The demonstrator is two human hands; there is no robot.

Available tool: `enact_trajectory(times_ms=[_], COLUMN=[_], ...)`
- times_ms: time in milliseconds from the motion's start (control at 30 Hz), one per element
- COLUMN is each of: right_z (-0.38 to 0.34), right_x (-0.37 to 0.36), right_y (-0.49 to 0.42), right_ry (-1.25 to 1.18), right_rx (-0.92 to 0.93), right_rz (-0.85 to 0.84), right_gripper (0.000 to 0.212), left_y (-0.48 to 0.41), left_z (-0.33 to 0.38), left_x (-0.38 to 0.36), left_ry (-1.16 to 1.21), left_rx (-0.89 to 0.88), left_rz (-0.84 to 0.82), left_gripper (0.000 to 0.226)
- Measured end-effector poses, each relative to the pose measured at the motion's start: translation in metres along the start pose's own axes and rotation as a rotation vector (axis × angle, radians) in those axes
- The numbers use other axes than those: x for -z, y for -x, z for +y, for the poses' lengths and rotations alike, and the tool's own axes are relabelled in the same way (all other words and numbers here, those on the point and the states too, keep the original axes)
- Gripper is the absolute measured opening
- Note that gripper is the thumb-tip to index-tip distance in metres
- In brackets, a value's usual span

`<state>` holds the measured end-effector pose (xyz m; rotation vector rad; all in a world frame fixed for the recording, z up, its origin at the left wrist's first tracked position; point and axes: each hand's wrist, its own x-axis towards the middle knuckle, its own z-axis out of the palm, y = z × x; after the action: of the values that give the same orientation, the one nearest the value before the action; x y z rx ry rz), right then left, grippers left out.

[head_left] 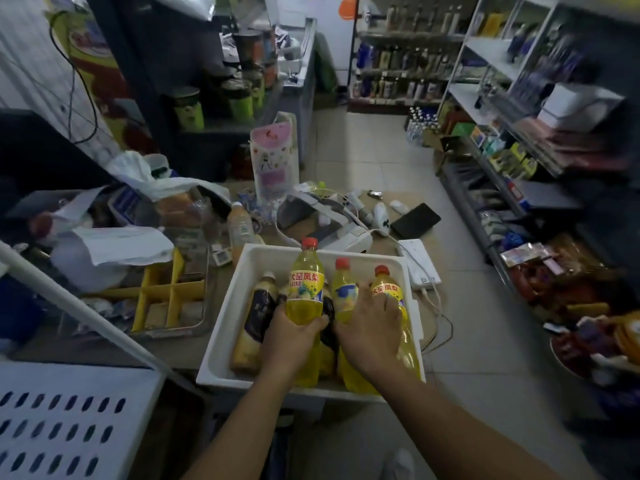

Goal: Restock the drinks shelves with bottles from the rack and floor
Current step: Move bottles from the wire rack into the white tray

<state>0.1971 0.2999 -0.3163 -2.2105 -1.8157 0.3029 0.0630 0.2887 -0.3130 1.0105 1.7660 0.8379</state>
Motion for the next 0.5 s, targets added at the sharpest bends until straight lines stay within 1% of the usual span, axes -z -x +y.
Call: enact_trajectory(times_ms=[100,167,233,367,433,500], right_z=[0.008,0.012,0.012,0.008,0.010,0.013], right_x=[-0.006,-0.008,-0.009,-0.007,-0.005,-0.002], right_y=[-0.002,-0.003,-0.002,-0.002,-0.003,-0.004], right_ry=[0.079,0.122,0.150,0.135,0.123,0.096], right_rx=[0.021,0.080,0.117,0.081,0.081,0.082], right_rz=[-0.062,-0.126,-0.173,-0.203,-0.211,-0.221], right_gripper=[0.073,0.072,0.067,0.064,0.064,0.062], left_y=[-0.007,-0.010,-0.012,-0.011,-0.010,-0.010], left_z=[-0.002,-0.005,-0.008,-0.013,-0.015,-0.017], left_x=[-0.007,-0.013,-0.019,-0.027,-0.030,-0.030], left_ry=[-0.041,-0.083,-0.159,-0.250,-0.285,-0.338], left_rx=[0.017,0.033,0.040,-0.043,-0.080,-0.098], left_rz=[0.006,0.020,0.022,-0.050,-0.085,-0.100], left_gripper=[0.060,0.062,0.059,0.046,0.047,0.053])
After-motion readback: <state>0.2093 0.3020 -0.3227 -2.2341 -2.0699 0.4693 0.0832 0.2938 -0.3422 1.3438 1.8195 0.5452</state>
